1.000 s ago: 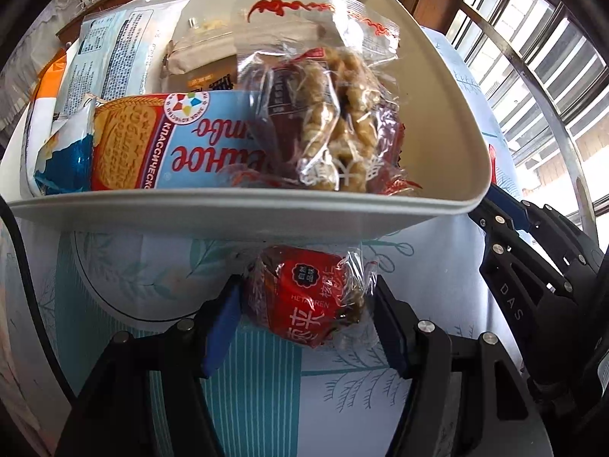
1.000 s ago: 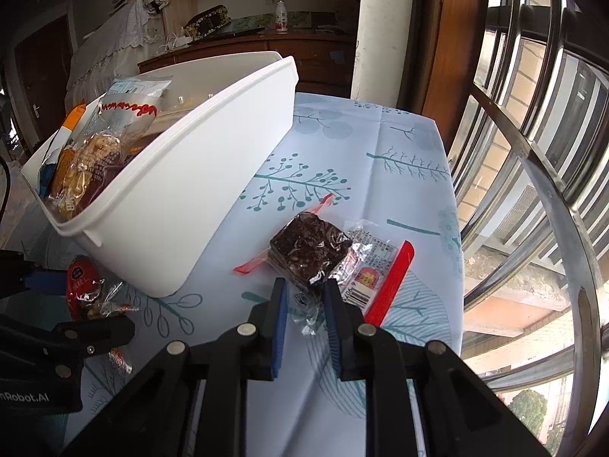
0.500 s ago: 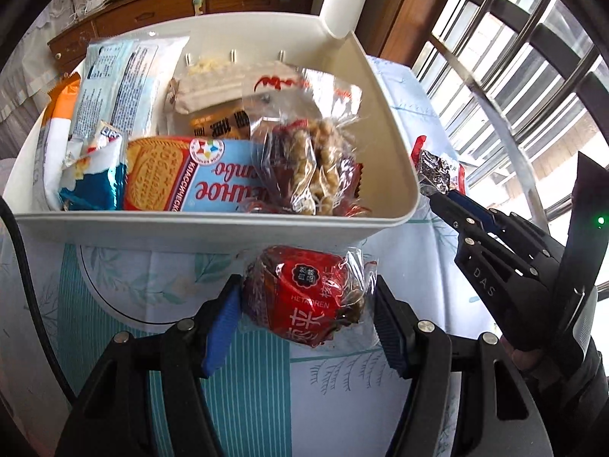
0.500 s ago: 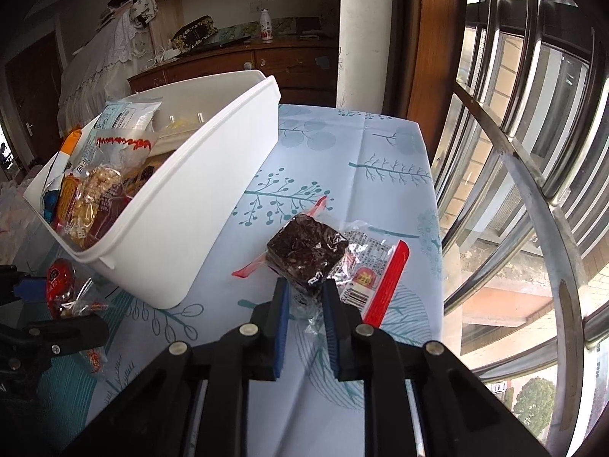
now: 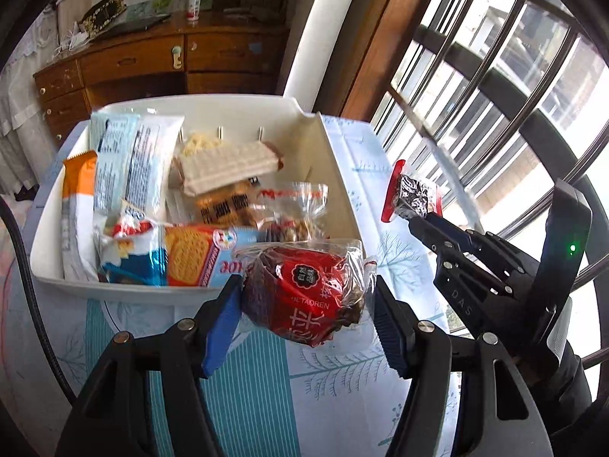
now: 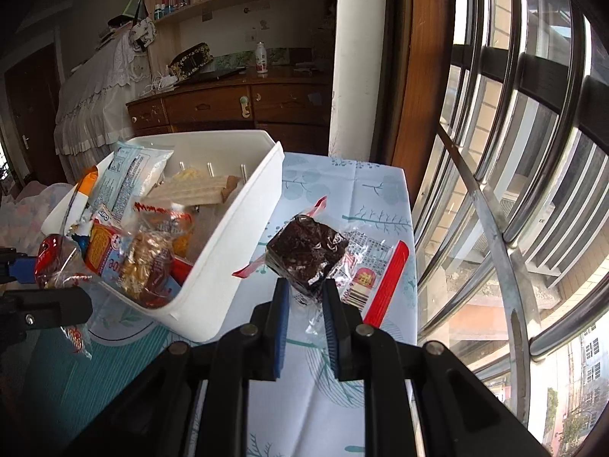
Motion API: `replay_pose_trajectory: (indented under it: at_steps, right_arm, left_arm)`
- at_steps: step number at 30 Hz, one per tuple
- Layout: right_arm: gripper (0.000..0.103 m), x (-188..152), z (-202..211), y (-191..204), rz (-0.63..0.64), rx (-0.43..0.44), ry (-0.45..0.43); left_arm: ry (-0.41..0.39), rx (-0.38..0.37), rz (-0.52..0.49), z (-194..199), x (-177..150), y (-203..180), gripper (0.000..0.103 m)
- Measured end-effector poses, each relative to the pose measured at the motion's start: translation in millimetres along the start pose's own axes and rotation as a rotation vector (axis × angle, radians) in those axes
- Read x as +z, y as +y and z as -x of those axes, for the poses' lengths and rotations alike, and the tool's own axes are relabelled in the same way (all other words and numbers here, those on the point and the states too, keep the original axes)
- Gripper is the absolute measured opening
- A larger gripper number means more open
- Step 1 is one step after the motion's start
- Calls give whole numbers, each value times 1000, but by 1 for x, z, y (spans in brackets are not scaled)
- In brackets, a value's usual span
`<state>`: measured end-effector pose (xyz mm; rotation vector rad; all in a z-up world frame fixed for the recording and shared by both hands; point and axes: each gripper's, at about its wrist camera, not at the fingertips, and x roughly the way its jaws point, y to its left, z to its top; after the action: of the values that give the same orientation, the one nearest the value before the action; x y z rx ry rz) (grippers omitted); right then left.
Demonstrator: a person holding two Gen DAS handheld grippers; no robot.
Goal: Organize snacks
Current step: 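Carry the red candy bag and chocolate bar over the tray with both tools, then open both tools to drop the candy bag and chocolate bar into the tray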
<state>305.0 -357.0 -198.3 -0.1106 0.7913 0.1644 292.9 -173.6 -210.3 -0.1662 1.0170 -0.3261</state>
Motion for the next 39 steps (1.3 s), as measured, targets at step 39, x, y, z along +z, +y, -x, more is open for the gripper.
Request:
replay_pose_trajectory:
  at_steps: [39]
  right_arm:
    - [19,67,-3,194,48,-134,-61]
  left_arm:
    - [-164,-83,-59,46,70,180,84]
